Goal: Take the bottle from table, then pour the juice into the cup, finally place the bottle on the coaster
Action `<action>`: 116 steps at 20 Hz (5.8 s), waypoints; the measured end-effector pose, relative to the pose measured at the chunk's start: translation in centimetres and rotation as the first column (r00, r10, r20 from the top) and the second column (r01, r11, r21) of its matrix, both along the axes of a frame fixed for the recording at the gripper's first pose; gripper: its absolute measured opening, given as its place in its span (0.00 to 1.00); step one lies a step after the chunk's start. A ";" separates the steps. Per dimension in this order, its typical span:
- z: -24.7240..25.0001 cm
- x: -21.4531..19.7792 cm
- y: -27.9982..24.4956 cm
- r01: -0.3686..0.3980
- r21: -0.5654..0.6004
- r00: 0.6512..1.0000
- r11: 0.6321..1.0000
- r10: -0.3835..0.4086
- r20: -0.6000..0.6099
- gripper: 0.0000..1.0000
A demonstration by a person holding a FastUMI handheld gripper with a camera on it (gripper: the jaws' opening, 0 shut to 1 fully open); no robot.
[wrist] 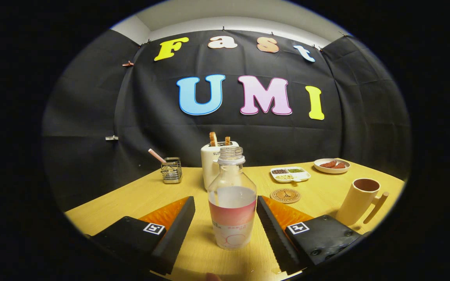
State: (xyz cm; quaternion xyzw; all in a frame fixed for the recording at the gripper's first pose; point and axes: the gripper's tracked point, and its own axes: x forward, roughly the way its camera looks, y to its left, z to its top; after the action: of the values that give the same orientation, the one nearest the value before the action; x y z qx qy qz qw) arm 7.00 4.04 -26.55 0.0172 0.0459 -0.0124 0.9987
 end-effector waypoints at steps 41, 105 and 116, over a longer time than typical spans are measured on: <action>3.6 -3.2 -14.8 0.238 0.852 0.971 0.466 -0.122 -0.205 0.77; 3.8 -0.6 -16.9 0.253 0.912 0.937 -0.323 -0.152 -0.314 0.76; 4.5 -0.1 -17.0 0.234 0.892 0.940 -0.386 -0.143 -0.309 0.76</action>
State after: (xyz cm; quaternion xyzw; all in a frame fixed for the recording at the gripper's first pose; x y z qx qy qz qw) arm 6.94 -13.00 -22.04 0.8309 0.0606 -0.1401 0.5351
